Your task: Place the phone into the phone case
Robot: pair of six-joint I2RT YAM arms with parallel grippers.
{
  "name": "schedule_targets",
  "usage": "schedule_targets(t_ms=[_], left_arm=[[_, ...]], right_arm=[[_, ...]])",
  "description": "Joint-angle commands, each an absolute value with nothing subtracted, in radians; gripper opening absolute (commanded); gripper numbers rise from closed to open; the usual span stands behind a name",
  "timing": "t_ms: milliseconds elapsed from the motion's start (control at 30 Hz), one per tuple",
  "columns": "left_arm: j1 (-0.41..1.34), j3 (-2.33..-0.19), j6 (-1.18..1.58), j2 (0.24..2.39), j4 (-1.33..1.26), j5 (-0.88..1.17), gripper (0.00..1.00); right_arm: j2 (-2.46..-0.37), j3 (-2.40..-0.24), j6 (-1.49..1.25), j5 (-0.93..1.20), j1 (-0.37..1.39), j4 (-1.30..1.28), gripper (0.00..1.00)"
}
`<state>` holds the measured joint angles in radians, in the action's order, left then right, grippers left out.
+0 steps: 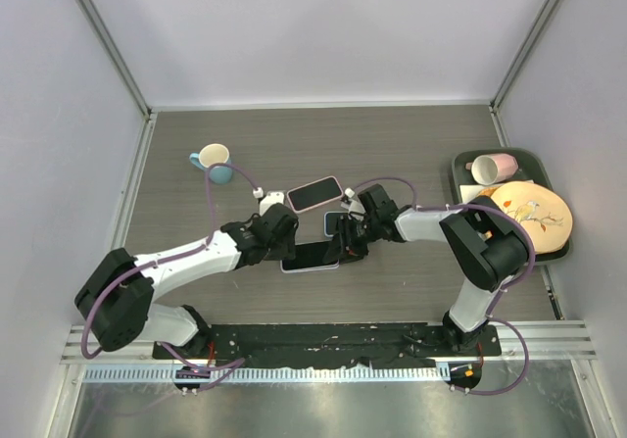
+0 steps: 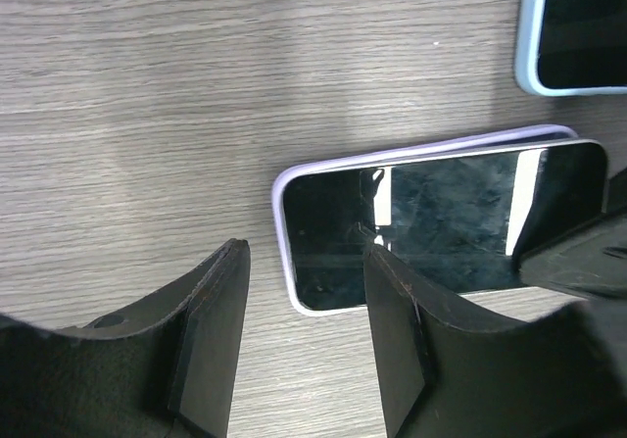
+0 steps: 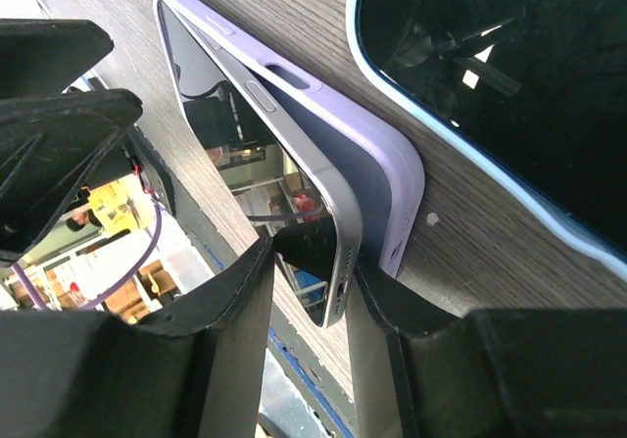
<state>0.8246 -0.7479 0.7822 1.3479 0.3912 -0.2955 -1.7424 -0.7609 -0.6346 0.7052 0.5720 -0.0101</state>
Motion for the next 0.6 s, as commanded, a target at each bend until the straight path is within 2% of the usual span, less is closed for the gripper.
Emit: schedule_targets(t_ms=[0, 233, 567], left_arm=[[0.815, -0.778, 0.805, 1.368, 0.439, -0.364, 0.54], [0.793, -0.747, 0.795, 1.425, 0.321, -0.256, 0.54], [0.793, -0.811, 0.759, 1.512, 0.301, -0.215, 0.52]], right_arm=[[-1.778, -0.779, -0.538, 0.592, 0.581, -0.058, 0.4], [-1.764, -0.819, -0.508, 0.571, 0.592, -0.112, 0.4], [-1.804, -0.841, -0.474, 0.519, 0.615, -0.114, 0.41]])
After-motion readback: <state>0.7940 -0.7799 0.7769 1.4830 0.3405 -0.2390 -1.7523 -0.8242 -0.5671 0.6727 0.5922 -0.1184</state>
